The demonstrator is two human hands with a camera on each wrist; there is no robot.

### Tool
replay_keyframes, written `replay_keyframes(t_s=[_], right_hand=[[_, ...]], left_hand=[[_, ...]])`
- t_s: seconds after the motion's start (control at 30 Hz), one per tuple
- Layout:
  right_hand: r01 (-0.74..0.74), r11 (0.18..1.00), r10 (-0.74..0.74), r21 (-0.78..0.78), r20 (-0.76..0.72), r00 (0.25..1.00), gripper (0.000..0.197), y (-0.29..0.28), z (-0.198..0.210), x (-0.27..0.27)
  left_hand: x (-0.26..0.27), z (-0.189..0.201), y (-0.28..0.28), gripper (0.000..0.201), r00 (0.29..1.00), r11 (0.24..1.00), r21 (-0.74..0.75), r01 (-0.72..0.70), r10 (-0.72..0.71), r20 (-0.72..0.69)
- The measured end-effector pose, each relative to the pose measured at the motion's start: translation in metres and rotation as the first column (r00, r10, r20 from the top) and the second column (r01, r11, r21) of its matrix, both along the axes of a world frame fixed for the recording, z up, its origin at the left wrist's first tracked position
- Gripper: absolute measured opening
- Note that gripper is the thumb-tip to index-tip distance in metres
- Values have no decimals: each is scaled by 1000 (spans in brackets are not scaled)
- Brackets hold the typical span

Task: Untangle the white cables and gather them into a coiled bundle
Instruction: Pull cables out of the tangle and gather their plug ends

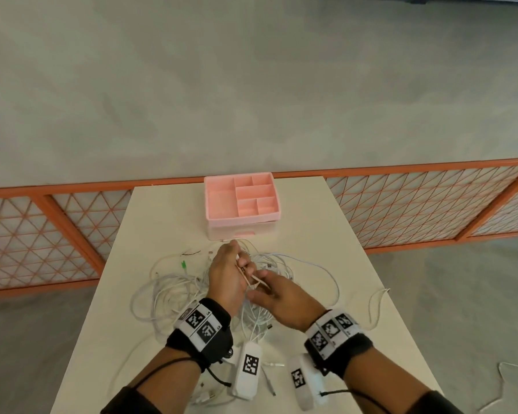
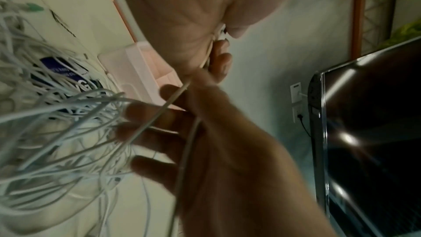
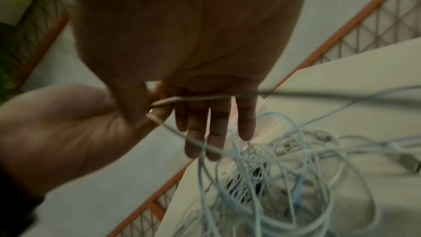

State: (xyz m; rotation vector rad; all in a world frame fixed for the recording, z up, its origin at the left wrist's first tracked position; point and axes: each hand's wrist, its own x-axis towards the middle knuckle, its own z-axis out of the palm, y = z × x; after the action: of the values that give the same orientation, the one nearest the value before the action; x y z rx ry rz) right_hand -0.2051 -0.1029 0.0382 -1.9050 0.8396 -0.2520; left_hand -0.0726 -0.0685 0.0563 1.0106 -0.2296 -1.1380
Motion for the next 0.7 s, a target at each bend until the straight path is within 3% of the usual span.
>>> replay_keyframes(t_s=[0.07, 0.17, 0.33, 0.47, 0.57, 0.7], right_hand=[[76, 997, -75, -13, 69, 995, 17, 3, -1, 11], [170, 974, -158, -150, 90, 983, 28, 0, -4, 18], [132, 975, -119, -176, 86, 989, 20, 3, -15, 19], [69, 981, -53, -181, 92, 994, 42, 12, -27, 18], [30, 963, -32, -269, 0, 1000, 28, 14, -42, 4], [-55, 946, -34, -319, -267, 963, 27, 6, -71, -41]], left_hand=[[4, 1, 0, 20, 997, 999, 1, -32, 32, 72], [11, -2, 5, 9, 977, 999, 37, -17, 9, 214], [8, -10, 16, 22, 986, 996, 51, 80, -86, 141], [1, -19, 17, 31, 959, 990, 100, 99, -122, 255], [7, -19, 12, 30, 981, 997, 72, 37, -50, 188], [26, -16, 7, 31, 999, 998, 59, 11, -13, 42]])
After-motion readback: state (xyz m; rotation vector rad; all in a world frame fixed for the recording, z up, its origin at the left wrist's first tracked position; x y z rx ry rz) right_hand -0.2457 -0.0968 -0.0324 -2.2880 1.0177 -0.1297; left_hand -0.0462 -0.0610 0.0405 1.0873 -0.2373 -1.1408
